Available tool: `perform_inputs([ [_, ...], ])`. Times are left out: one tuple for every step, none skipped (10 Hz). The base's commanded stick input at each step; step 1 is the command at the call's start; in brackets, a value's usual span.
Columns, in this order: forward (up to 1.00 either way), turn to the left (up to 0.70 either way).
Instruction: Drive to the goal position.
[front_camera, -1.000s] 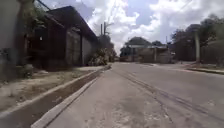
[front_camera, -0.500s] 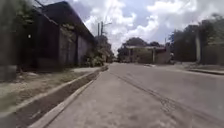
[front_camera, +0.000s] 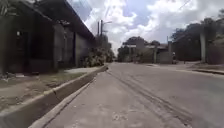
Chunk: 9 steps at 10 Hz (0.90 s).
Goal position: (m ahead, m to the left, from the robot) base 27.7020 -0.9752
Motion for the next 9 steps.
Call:
perform_inputs([
  [1.00,-0.10],
  [1.00,-0.27],
  [1.00,-0.36],
  [1.00,-0.26],
  [1.00,-0.03],
  [1.00,-0.02],
  [1.00,-0.02],
  [1.00,-0.02],
  [1.00,-0.02],
])
